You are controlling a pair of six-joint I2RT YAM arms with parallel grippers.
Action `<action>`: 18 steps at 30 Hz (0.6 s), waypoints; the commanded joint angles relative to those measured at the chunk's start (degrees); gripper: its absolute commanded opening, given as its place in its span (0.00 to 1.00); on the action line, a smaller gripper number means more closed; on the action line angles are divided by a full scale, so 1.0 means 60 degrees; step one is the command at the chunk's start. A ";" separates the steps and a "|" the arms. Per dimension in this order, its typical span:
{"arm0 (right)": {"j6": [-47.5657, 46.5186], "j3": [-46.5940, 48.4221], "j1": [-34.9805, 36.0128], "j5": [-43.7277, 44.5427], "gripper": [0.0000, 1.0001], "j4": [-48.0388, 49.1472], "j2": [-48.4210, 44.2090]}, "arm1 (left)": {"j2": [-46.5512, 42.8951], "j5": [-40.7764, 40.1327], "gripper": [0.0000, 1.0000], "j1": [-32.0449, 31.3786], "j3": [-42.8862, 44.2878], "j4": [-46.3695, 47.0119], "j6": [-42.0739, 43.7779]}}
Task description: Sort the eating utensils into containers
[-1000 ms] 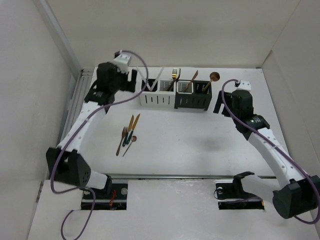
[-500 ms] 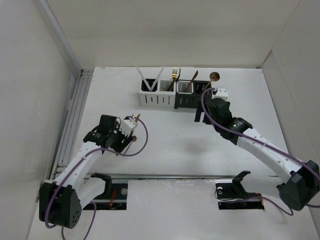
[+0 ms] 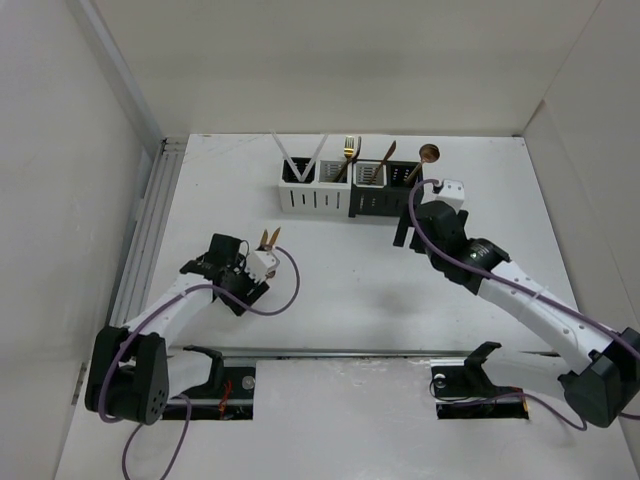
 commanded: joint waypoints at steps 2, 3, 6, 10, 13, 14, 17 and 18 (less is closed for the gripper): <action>0.0230 0.0239 0.0100 0.0465 0.95 -0.0187 -0.0476 | 0.0899 -0.0404 0.58 0.0271 0.0080 0.0791 -0.0234; 0.0230 0.0138 0.0100 0.0466 0.95 -0.0187 -0.0477 | 0.1032 -0.0404 0.56 0.0272 0.0327 0.0792 -0.0350; 0.0230 0.0137 0.0100 0.0554 0.95 -0.0275 -0.0565 | 0.1472 -0.0404 0.46 0.0272 0.0635 0.0792 -0.0351; 0.0230 0.0137 0.0100 0.0728 0.95 -0.0275 -0.0565 | 0.1678 -0.0302 0.34 0.0360 0.0739 0.0792 -0.0235; 0.0128 0.0137 0.0100 0.0845 0.95 -0.0275 -0.0477 | 0.2014 -0.0302 0.25 0.0448 0.0739 0.0895 -0.0088; 0.0041 0.0238 0.0100 0.0846 0.95 -0.0275 -0.0477 | 0.2131 -0.0302 0.17 0.0448 0.0739 0.0996 -0.0088; -0.0063 0.0341 0.0100 0.0963 0.95 -0.0275 -0.0286 | 0.2658 -0.0302 0.01 0.0536 0.1030 0.1231 -0.0394; -0.0150 0.0429 0.0100 0.0964 0.95 -0.0188 -0.0185 | 0.2790 -0.0418 0.00 0.0637 0.1148 0.1232 -0.0526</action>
